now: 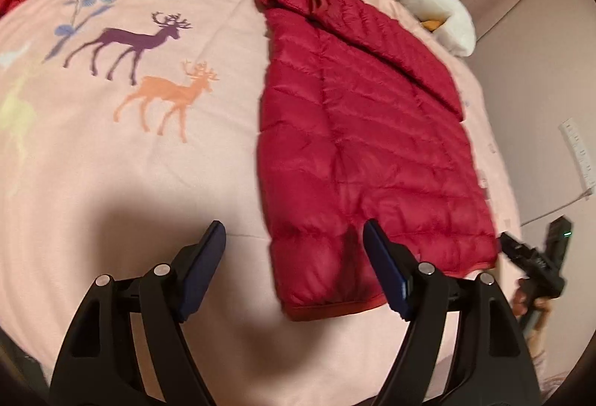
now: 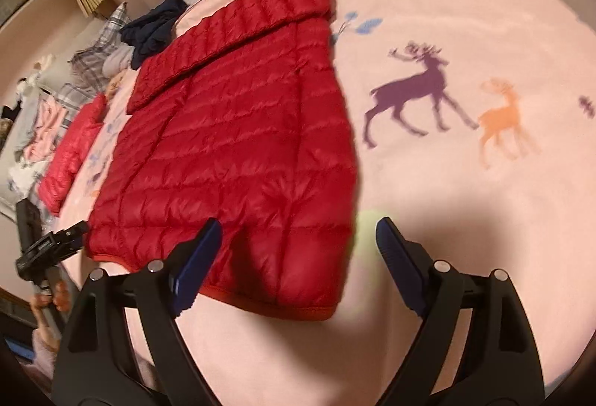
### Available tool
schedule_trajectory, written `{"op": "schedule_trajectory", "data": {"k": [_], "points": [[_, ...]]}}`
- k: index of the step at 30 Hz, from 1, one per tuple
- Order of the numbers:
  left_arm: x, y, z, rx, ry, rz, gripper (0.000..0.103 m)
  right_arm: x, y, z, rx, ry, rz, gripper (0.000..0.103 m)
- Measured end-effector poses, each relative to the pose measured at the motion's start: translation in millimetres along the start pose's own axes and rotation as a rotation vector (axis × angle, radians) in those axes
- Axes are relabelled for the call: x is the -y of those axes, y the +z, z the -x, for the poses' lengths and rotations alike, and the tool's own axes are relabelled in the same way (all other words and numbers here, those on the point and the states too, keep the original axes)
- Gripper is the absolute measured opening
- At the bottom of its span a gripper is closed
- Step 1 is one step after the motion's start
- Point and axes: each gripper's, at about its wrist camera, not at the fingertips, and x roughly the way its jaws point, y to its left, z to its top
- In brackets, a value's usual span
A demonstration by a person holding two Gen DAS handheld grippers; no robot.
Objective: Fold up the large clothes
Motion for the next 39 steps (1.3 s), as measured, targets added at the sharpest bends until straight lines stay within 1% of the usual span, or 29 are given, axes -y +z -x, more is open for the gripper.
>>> {"op": "schedule_trajectory", "data": {"k": [2,6,9,11,15,16,17,21,24,26,28,31,34,36,37,39], "points": [[1,1,-3,-0.009,-0.042,0.008,0.077,-2,0,-6,-0.013,0.028,-0.003,0.086],[8,6,-14,-0.02,-0.064,-0.002,0.077,-7,6,-18,-0.02,0.049,0.003,0.088],[7,16,-22,-0.028,-0.126,0.029,0.077,-12,13,-25,-0.022,0.052,0.009,0.089],[7,22,-28,-0.038,-0.153,0.048,0.077,-13,20,-30,-0.023,0.054,0.01,0.089],[9,33,-38,-0.045,-0.183,0.08,0.077,-16,36,-43,-0.027,0.082,-0.001,0.089],[10,36,-41,-0.047,-0.193,0.085,0.077,-15,38,-45,-0.026,0.09,-0.005,0.089],[11,39,-44,-0.04,-0.215,0.069,0.077,-15,42,-48,-0.025,0.103,-0.011,0.089],[15,44,-51,-0.044,-0.259,0.083,0.077,-14,50,-56,-0.019,0.166,-0.045,0.087],[17,40,-51,-0.049,-0.303,0.089,0.077,-16,45,-55,-0.03,0.21,-0.035,0.082],[20,34,-48,-0.051,-0.314,0.073,0.077,-15,41,-53,-0.047,0.23,-0.029,0.077],[21,28,-45,-0.055,-0.325,0.063,0.077,-13,34,-49,-0.065,0.253,-0.035,0.075],[20,20,-42,-0.061,-0.341,0.061,0.077,-11,24,-42,-0.083,0.271,-0.039,0.074],[19,16,-40,-0.056,-0.364,0.066,0.077,-15,15,-38,-0.094,0.269,-0.027,0.074],[18,15,-39,-0.051,-0.363,0.058,0.077,-19,12,-38,-0.095,0.253,-0.008,0.074],[19,14,-39,-0.047,-0.351,0.05,0.077,-20,12,-39,-0.096,0.248,-0.007,0.073],[21,15,-42,-0.044,-0.349,0.042,0.075,-22,16,-42,-0.096,0.249,-0.017,0.067]]}}
